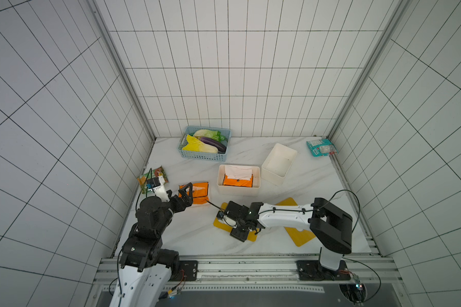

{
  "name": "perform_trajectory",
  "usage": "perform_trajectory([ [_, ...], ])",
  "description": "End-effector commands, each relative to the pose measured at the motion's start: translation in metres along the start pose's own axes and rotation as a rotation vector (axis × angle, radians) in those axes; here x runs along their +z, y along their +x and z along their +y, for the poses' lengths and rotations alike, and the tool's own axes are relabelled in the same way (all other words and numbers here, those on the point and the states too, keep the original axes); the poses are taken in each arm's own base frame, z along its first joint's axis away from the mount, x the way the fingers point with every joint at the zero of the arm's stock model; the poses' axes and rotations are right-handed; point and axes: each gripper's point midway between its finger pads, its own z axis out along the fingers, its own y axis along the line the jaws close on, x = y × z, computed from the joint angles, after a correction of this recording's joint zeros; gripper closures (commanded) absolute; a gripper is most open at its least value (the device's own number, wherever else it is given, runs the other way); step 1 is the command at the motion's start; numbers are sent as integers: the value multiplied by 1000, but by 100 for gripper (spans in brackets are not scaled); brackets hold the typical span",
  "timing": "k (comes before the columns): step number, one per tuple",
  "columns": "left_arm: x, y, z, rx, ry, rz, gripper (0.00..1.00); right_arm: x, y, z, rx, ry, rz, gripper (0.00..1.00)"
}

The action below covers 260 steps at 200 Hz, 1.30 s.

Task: Put the tissue paper into the tissue box
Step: Pick up the box lid from the center of the board.

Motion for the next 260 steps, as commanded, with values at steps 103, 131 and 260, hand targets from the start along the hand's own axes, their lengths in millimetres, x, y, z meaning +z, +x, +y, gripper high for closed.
perform_trajectory([
  [103, -14, -12, 15, 23, -81, -79, 2, 35, 59, 2, 24, 66, 207, 56],
  [131, -13, -11, 15, 19, -80, -76, 2, 31, 44, 5, 39, 48, 138, 70],
  [260, -11, -10, 13, 12, -70, -67, 2, -32, -10, 7, 47, 10, -136, 90],
])
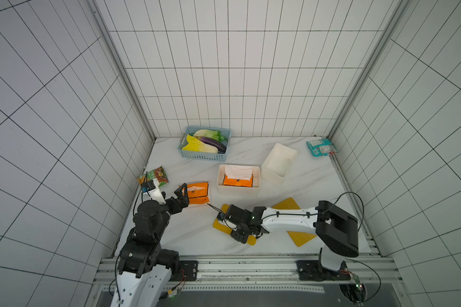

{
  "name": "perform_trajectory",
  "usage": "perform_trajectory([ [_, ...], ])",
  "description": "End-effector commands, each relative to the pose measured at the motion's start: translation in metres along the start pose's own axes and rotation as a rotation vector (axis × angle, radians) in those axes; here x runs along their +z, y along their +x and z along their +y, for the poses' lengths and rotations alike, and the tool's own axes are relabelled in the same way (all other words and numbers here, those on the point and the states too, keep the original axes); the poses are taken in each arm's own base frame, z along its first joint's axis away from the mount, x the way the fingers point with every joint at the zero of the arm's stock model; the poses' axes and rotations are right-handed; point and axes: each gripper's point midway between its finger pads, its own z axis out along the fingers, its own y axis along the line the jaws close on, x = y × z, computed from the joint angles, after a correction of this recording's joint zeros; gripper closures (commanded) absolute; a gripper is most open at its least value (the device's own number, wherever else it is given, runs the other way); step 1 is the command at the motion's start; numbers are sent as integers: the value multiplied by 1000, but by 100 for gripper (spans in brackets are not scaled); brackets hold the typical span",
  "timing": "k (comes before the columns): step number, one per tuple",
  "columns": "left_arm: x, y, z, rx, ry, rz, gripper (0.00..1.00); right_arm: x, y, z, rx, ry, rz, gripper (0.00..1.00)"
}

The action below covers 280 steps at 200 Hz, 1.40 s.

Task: Put the tissue paper into the tissue box
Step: Pick up the box lid from the center of the board.

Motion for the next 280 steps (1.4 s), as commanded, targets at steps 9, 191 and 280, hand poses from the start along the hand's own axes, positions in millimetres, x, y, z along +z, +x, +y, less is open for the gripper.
perform_trajectory([
  [9, -1, -1, -1, 0, 3, -1, 2, -27, -10, 0, 1, -2, -74, 90],
  [191, 30, 109, -117, -216, 698, 865, 14, -111, -5, -13, -91, 72, -306, 92],
  [280, 39, 149, -127, -210, 689, 1040, 29, -112, -8, -9, -100, 56, -323, 92],
])
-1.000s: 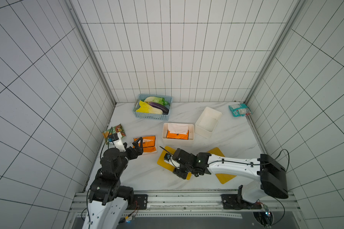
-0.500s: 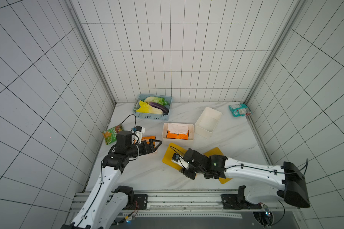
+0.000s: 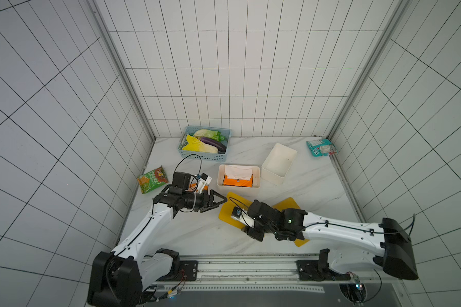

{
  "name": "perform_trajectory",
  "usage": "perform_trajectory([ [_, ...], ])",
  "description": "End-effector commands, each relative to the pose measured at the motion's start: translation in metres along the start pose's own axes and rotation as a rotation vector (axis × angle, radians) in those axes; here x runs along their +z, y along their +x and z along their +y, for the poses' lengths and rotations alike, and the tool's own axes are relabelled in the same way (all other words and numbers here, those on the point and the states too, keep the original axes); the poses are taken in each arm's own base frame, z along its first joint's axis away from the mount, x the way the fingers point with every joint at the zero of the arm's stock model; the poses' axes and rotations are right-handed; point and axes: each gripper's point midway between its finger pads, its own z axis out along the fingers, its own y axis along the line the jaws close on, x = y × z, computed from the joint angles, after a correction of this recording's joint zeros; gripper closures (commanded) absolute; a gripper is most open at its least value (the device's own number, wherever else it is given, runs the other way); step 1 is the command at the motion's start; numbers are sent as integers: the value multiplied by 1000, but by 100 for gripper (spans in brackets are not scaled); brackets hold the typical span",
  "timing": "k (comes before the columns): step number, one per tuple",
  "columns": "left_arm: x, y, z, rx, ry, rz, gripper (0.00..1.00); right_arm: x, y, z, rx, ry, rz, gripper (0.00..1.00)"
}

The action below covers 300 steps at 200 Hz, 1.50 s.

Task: Put the tissue paper into the tissue box
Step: Pick up the box lid from the center of the board.

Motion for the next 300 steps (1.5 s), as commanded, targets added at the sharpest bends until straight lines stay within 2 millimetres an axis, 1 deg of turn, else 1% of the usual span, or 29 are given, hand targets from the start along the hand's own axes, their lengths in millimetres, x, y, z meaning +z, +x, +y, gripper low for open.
perform_trajectory([
  [1, 5, -6, -8, 47, 17, 9, 29, -5, -5, 2, -9, -8, -38, 92],
  [22, 13, -3, -8, 42, 21, 36, 34, -2, -3, 3, -11, -9, -30, 92],
  [41, 20, 1, -12, 48, 39, 58, 37, -2, -3, 3, -13, -6, -29, 92],
  [50, 22, 1, -14, 47, 54, 63, 40, -1, -4, 3, -13, -5, -31, 92],
  [90, 32, 8, -10, 31, 66, 98, 50, -1, -5, 0, -13, 9, -33, 92],
  [140, 37, 12, -13, 27, 91, 111, 57, -3, -7, -2, -15, 22, -36, 92],
  [211, 46, 17, -15, 21, 101, 138, 72, -5, -9, -8, -14, 57, -43, 92],
  [238, 48, 17, -16, 16, 106, 146, 85, -6, -9, -11, -17, 69, -44, 92],
  [260, 49, 16, -19, 17, 112, 151, 100, -6, -9, -13, -16, 82, -46, 92],
  [279, 49, 15, -22, 24, 116, 145, 100, -8, -12, -14, -11, 91, -56, 92],
  [300, 48, 13, -27, 40, 113, 130, 100, -12, -17, -16, 10, 98, -84, 87],
])
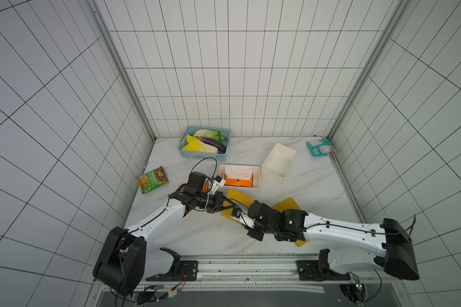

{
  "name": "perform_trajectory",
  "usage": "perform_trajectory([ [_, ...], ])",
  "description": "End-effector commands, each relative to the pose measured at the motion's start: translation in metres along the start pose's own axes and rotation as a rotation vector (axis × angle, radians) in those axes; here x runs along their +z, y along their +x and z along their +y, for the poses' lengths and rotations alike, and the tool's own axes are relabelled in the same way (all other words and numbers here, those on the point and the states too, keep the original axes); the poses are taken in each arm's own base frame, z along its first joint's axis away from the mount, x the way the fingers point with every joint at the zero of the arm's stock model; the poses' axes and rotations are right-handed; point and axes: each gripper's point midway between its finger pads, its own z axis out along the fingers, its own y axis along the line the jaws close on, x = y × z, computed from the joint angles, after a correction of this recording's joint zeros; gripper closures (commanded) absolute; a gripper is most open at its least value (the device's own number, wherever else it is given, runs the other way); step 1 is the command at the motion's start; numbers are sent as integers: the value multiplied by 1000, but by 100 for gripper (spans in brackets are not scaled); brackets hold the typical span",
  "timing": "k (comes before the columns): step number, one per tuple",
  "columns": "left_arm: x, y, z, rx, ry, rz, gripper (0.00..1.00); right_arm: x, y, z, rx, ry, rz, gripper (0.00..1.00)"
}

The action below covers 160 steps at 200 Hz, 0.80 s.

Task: Put the tissue paper into the tissue box
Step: Pick up the box lid from the center of the board.

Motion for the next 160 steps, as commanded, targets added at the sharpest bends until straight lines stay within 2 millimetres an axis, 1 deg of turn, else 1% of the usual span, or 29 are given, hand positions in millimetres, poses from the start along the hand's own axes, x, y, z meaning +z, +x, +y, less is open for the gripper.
perform_trajectory([
  [1, 0, 3, -17, 32, 50, 21, 100, -9, -12, -14, 34, 61, -62, 87],
  [13, -2, 0, -21, 51, 46, 1, 100, -15, -17, -15, 56, 61, -93, 79],
  [27, -8, -6, -28, 80, 41, -32, 100, -26, -26, -17, 97, 56, -143, 66],
  [39, -14, -12, -34, 106, 40, -67, 100, -38, -33, -18, 144, 31, -190, 58],
  [60, -32, -23, -44, 137, 48, -145, 100, -60, -43, -28, 272, -53, -273, 49],
  [75, -48, -31, -49, 149, 65, -204, 100, -72, -47, -39, 383, -110, -327, 35],
  [93, -65, -37, -55, 155, 89, -263, 100, -86, -52, -51, 486, -168, -400, 27],
  [113, -79, -40, -65, 163, 127, -300, 100, -99, -55, -65, 601, -205, -485, 23],
  [124, -84, -40, -72, 171, 158, -307, 100, -104, -52, -77, 682, -215, -531, 18],
  [136, -88, -40, -76, 171, 177, -311, 100, -109, -49, -90, 775, -232, -589, 16],
  [160, -90, -40, -83, 173, 201, -309, 100, -117, -39, -116, 949, -300, -698, 17],
])
